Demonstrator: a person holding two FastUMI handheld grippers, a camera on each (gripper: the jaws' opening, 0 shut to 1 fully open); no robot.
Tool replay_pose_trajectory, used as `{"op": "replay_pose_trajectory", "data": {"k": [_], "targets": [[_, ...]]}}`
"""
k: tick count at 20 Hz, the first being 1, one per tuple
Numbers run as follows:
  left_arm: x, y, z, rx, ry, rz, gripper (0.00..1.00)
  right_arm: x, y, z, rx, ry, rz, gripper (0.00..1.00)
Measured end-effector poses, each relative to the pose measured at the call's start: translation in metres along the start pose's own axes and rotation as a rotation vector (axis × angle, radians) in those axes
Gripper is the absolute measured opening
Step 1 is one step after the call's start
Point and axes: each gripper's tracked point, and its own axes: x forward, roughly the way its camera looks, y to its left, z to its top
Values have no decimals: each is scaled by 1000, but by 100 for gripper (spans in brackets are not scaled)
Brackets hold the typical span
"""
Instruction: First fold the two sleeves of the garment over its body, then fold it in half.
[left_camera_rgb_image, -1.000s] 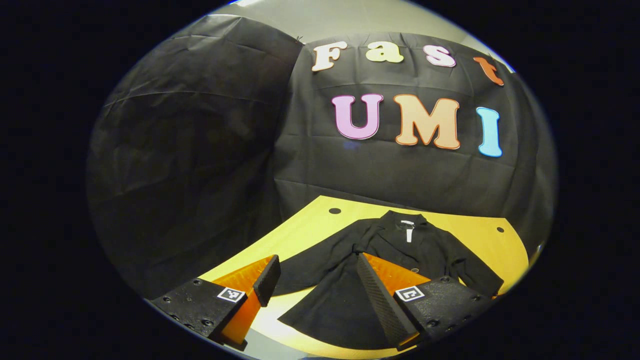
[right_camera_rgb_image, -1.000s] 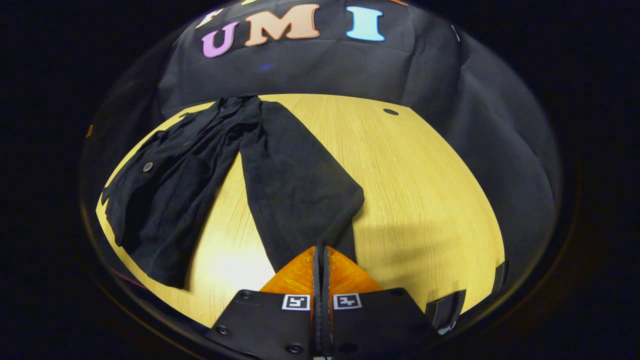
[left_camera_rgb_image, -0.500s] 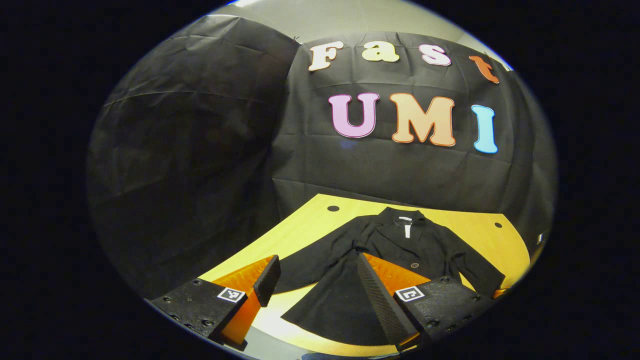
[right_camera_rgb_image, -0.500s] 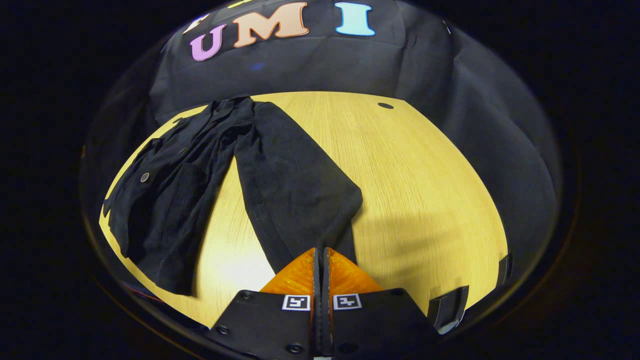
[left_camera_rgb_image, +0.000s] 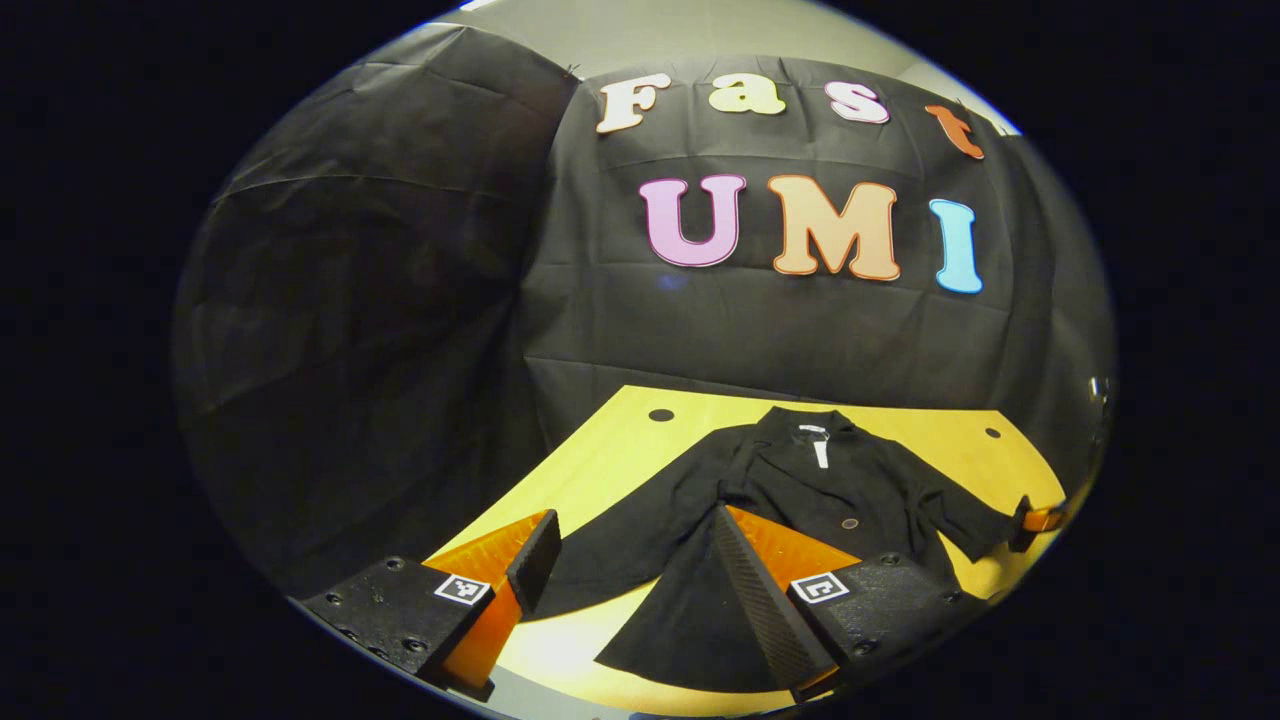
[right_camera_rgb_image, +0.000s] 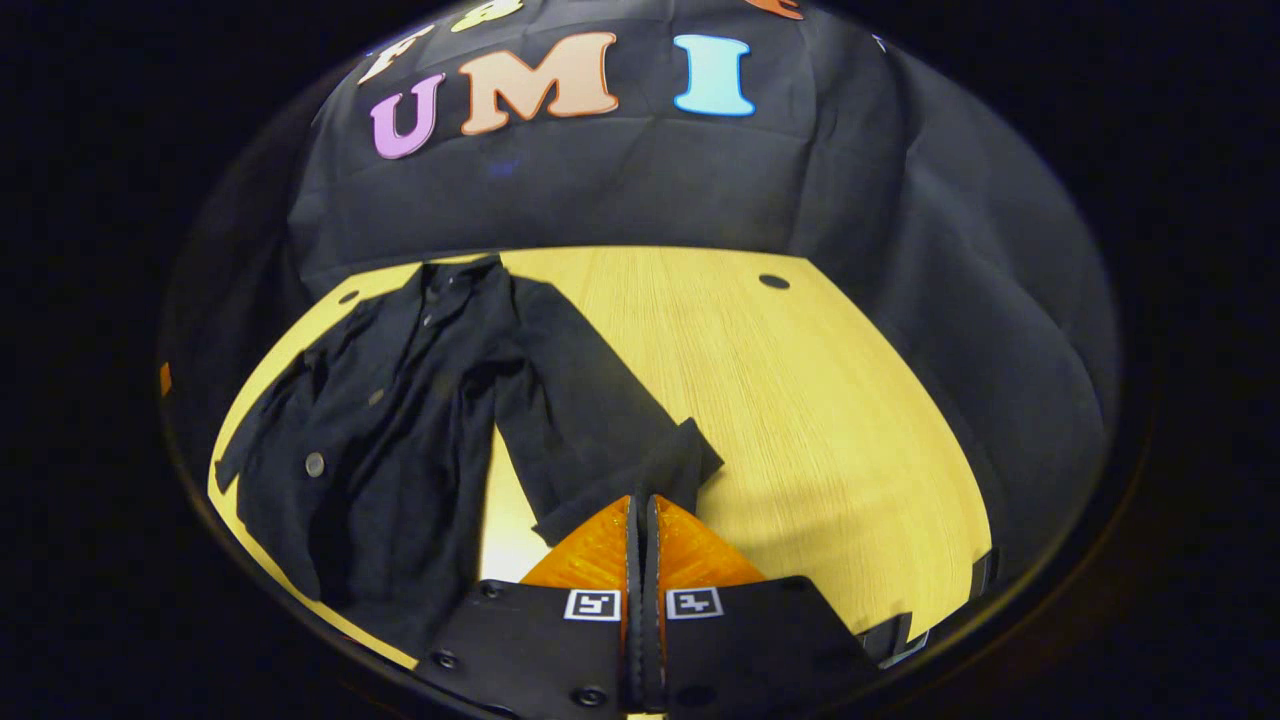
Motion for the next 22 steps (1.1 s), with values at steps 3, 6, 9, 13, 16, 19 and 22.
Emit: {"op": "replay_pose_trajectory", "data": {"k": [3, 6, 9, 13, 16, 19, 22], "targets": [[6, 6, -11, -1, 34, -18, 93, 5, 26, 31, -24, -36, 13, 2], [11, 15, -16, -9, 49, -20, 94, 9, 53, 54, -61, -60, 28, 2], [14, 25, -17, -5, 55, -9, 94, 13, 76, 70, -86, -69, 47, 2], [18, 37, -16, -6, 53, 4, 94, 19, 98, 89, -111, -79, 71, 0], [22, 43, -21, -26, 65, 10, 94, 19, 119, 107, -109, -99, 105, 2], [24, 51, -28, -44, 82, 22, 94, 23, 139, 129, -134, -121, 118, 2], [26, 60, -33, -52, 103, 32, 94, 29, 162, 154, -168, -149, 138, 2]]}}
